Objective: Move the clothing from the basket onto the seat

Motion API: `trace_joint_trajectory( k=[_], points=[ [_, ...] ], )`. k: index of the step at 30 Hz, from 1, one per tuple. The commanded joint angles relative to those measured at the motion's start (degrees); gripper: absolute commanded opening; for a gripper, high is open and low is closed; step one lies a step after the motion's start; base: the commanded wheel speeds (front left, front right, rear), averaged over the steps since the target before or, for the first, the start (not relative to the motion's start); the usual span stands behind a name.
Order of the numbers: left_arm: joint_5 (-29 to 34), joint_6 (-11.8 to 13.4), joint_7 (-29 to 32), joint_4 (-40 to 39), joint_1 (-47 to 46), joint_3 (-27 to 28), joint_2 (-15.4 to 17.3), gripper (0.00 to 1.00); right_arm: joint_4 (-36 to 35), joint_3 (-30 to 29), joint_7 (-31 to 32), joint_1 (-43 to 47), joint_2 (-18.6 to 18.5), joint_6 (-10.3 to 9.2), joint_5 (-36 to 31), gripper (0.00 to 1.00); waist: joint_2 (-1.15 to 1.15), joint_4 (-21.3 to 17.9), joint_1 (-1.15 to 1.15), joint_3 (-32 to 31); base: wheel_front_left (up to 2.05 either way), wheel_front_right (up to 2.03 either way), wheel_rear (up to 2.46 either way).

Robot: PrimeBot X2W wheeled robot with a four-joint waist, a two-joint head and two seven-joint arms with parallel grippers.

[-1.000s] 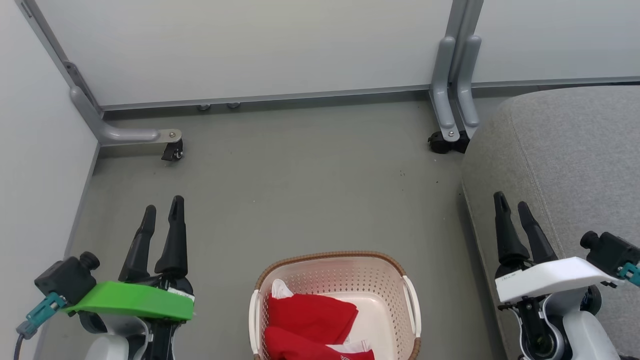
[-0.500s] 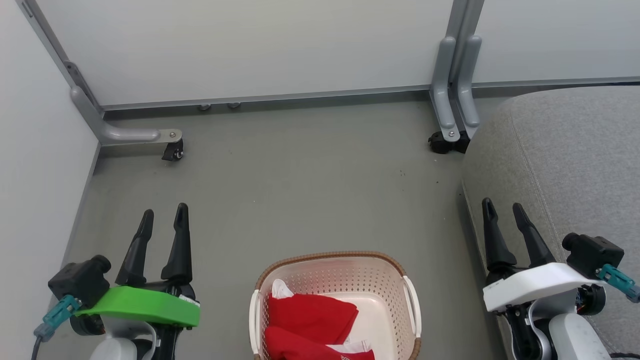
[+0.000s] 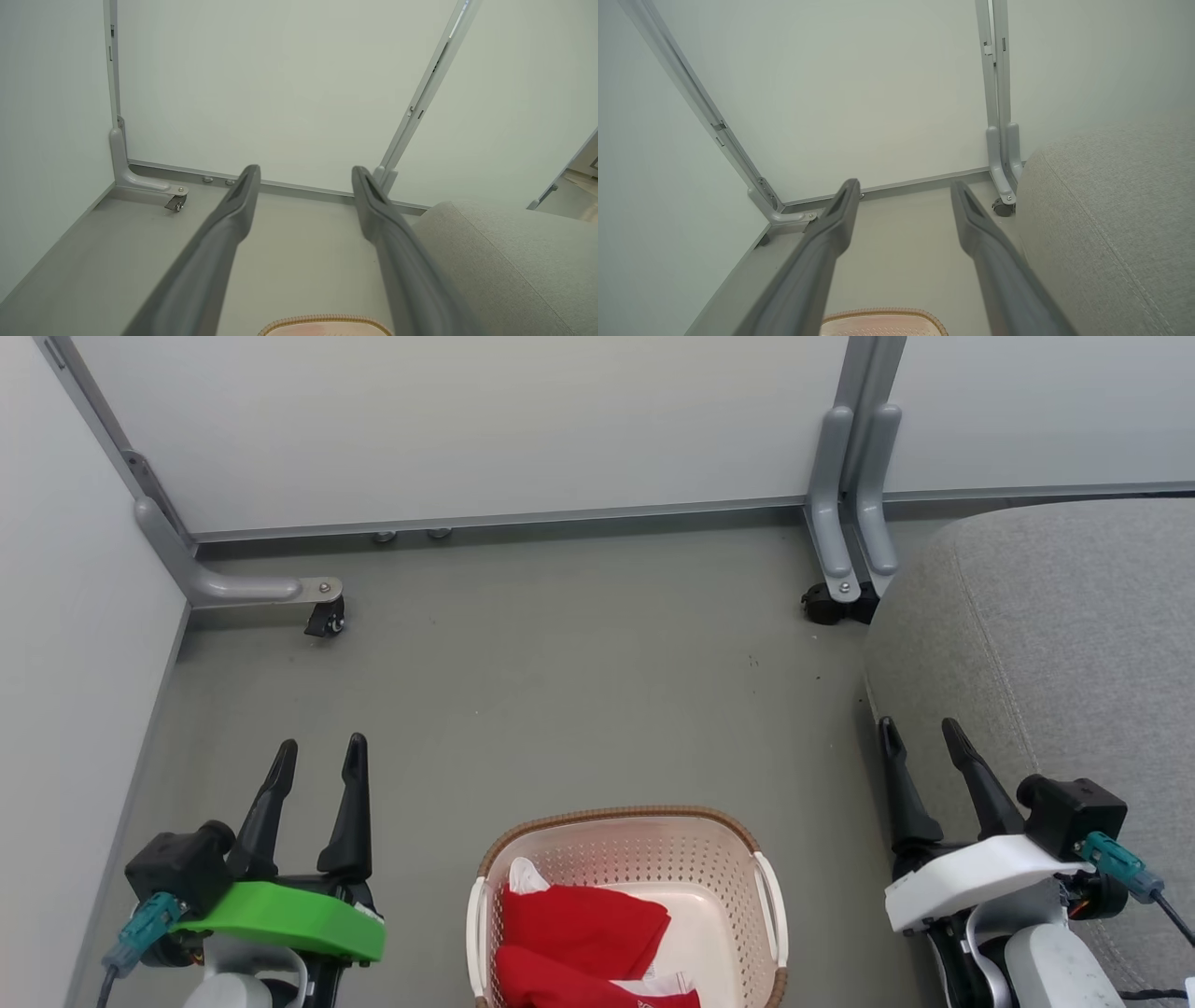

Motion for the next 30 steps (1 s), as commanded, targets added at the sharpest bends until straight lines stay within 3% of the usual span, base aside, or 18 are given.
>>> trace_joint_trajectory(
  k=[1,30],
  points=[
    [1.4,0.0,-0.5,0.0,-0.6,0.0,0.5,1.00,0.0,0.0,-0.5,-0.9,-0.1,0.01,-1.5,1.00,0.00,0.0,0.00,0.0,0.00,0.00,0.00],
    [10.8,0.0,-3.8,5.9,0.1,-0.8,0.8,1.00,2.1,1.4,-3.0,0.1,0.0,0.01,-11.4,1.00,0.00,0.5,0.00,-0.4,0.00,0.00,0.00]
  ],
)
